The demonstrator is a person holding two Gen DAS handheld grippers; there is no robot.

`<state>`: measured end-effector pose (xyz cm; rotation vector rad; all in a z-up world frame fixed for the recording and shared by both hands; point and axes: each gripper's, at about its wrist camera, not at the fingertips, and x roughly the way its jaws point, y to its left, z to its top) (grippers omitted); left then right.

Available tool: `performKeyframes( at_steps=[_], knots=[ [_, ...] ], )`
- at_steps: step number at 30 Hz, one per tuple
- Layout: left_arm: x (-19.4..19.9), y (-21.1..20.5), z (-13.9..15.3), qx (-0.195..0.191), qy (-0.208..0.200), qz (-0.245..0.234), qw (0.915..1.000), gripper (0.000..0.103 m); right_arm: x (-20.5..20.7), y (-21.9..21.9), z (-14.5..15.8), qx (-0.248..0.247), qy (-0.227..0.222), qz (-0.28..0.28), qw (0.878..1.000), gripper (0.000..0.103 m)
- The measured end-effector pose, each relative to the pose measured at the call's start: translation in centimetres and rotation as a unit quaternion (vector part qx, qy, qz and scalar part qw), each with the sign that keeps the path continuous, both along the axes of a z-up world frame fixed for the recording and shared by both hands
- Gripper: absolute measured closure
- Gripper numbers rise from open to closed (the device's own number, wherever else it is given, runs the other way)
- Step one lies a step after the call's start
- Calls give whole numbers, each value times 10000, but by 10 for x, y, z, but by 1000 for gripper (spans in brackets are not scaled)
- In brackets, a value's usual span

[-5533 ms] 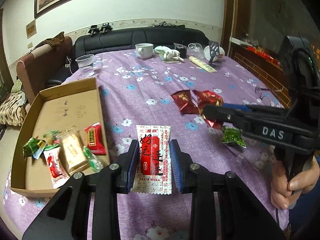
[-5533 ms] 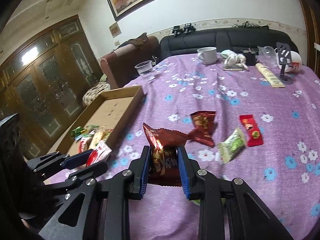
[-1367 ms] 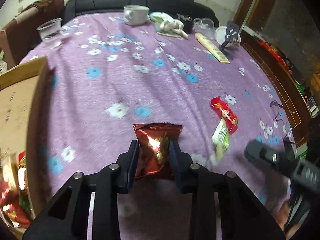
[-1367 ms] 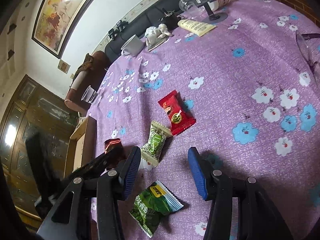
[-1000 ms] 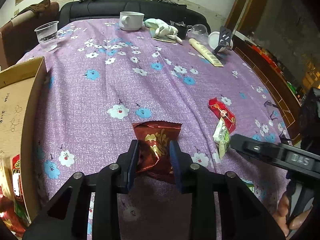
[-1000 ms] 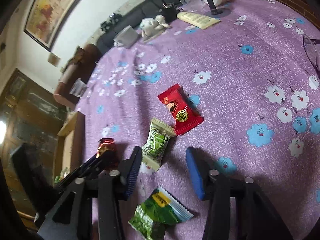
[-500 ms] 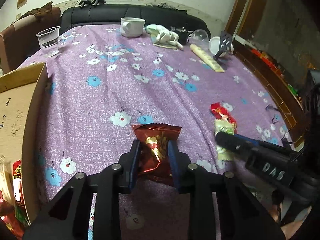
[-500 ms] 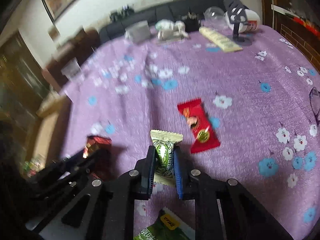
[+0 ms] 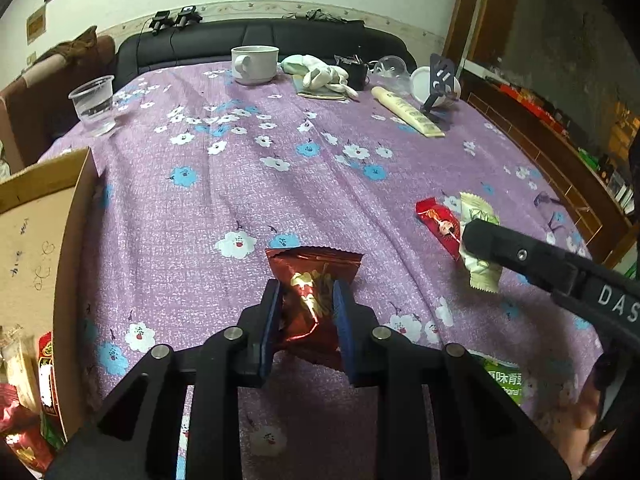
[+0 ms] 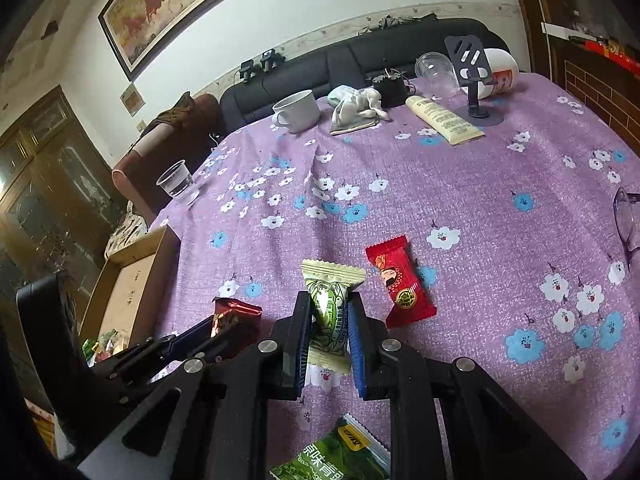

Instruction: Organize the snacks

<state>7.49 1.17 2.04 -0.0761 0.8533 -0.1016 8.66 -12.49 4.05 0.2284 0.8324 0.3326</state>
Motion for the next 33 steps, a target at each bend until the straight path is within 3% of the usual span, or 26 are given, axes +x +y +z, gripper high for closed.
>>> performKeyframes(
  at_steps=[3,8,22,33],
  knots=[
    [4,-6,-8,86,230,-138,9996,66,0,0,0,44,30,13,10000,85],
    [2,-17,-10,435,174,-218,9987,71,-6,6,1,57,-22,118,9999,85],
    [-2,-4,4,83,-194,-37,9998,73,-10,2,4,174,-88,98,9998,85],
    [-2,4,6,-18,-250,99,9996,73,-11,7,2,58,-75,116,9999,85]
  ],
)
